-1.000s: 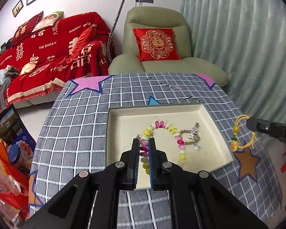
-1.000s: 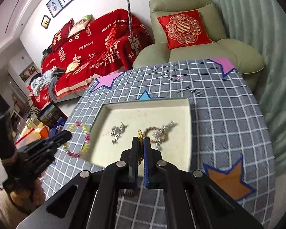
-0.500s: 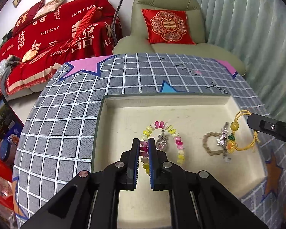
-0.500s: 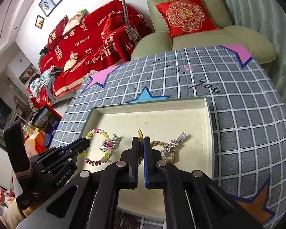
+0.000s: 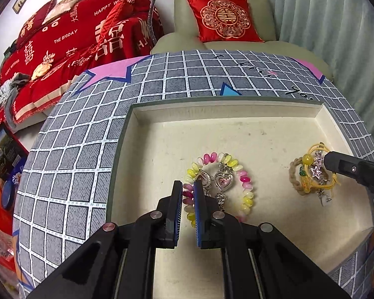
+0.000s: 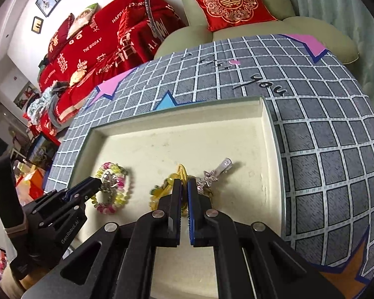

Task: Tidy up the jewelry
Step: 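Open the left tool to drop the beaded bracelet while the right tool releases the cord bracelet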

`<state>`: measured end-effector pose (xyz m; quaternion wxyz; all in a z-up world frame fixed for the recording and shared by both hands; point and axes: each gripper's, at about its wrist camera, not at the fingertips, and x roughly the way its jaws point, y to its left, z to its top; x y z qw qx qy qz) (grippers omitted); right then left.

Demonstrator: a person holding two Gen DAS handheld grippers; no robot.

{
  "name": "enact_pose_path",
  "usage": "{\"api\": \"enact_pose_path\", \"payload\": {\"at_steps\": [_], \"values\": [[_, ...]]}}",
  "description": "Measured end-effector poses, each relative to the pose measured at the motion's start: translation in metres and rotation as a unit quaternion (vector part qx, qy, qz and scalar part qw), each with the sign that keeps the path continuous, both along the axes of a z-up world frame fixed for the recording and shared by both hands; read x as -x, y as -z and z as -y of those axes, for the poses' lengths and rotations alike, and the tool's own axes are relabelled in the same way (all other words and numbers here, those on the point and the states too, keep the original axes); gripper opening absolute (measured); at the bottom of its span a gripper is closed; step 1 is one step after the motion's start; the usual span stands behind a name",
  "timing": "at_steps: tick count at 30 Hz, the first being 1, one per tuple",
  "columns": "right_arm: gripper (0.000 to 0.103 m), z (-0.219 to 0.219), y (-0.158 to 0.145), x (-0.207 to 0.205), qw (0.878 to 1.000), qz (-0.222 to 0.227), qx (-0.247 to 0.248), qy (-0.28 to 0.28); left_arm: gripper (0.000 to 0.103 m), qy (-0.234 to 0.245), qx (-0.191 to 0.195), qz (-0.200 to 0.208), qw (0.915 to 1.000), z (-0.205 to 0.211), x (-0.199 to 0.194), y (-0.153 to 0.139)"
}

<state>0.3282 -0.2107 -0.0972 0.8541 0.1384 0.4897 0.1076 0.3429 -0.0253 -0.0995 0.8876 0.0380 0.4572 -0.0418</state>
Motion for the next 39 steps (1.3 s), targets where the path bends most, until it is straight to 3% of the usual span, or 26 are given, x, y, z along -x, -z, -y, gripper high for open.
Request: {"api": "enact_pose_path", "payload": {"at_steps": [7,10,12,25,39], "values": [[0.008,-0.004,0.009,0.0,0.999,-0.01,0.033,-0.006,0.018,0.001,-0.011,0.002,0.9999,0.003,0.001,-0.001],[0.031,-0.003,0.012,0.0,0.999,-0.018,0.031,-0.004,0.018,-0.002,-0.012,0.001,0.9999,0.003,0.002,-0.002],[0.054,-0.003,0.011,0.002,0.999,-0.014,0.034,-0.002,0.018,-0.002,-0.015,0.001,0.9999,0.004,0.003,-0.002],[0.06,0.003,-0.017,0.02,1.0,0.015,0.017,0.004,0.018,-0.007,-0.022,0.004,0.9997,0.003,0.014,-0.012],[0.067,0.016,-0.038,0.035,0.999,0.025,-0.004,0.025,0.018,0.003,-0.005,0.002,1.0,0.011,0.016,-0.023]]}}
